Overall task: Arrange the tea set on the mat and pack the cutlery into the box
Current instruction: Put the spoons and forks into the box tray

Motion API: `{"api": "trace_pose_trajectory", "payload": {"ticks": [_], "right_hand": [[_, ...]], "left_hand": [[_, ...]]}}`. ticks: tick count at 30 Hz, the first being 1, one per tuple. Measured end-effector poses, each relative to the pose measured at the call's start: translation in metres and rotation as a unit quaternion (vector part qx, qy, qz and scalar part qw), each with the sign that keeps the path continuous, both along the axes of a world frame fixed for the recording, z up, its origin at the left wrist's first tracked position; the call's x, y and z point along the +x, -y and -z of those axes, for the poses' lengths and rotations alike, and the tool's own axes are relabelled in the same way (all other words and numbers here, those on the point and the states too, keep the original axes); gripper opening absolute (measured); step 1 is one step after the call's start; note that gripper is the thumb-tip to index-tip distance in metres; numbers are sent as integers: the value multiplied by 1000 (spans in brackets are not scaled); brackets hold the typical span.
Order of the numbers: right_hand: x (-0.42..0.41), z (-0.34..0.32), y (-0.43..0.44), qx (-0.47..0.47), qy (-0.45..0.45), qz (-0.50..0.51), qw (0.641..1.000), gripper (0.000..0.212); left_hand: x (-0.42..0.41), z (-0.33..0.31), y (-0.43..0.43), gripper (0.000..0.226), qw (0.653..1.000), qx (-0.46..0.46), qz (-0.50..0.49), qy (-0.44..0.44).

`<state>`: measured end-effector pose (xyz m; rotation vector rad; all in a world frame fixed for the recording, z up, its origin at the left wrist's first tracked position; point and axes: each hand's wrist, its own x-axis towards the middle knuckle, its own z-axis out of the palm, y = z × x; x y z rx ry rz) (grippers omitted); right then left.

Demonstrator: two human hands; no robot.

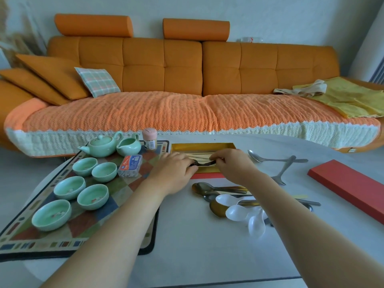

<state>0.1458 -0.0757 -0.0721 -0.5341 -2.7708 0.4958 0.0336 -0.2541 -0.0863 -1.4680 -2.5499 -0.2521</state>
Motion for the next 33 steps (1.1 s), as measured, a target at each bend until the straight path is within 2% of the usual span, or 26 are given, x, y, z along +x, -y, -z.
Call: {"api": "trace_pose_trajectory", "payload": {"ticks": [8, 11, 15, 17, 19, 23, 26, 29, 33], "right_hand": [[16, 0, 5, 10, 39, -58, 997, 38], [20, -1, 3, 39, -22, -72, 996, 34], [28, -8, 6, 59, -111, -85, 988, 25], [36, -16, 12, 54, -82, -97, 990, 23], [43, -21, 16, 62, -6, -103, 993, 24], [51, -13, 15, 82, 111, -89, 987, 20], [53, -8, 14, 69, 121, -65, 988, 21], [54, -6, 14, 59, 106, -65, 991, 19], [53, -6, 14, 47, 103, -69, 991, 19]], "left_hand": [[3, -3, 4, 46, 1000, -1, 1, 4], [7, -2, 9, 47, 1000, 12, 1, 9], [14, -10, 13, 39, 995, 94, 37, -27], [21, -15, 13, 26, 988, 140, 61, -28], [30, -19, 12, 17, 985, 156, 74, -2], [45, -12, 7, 20, 989, 96, 88, 67], [49, -5, 4, 28, 992, 39, 83, 88], [50, -1, 2, 36, 992, 22, 73, 99], [50, -1, 0, 30, 992, 26, 69, 102]]}}
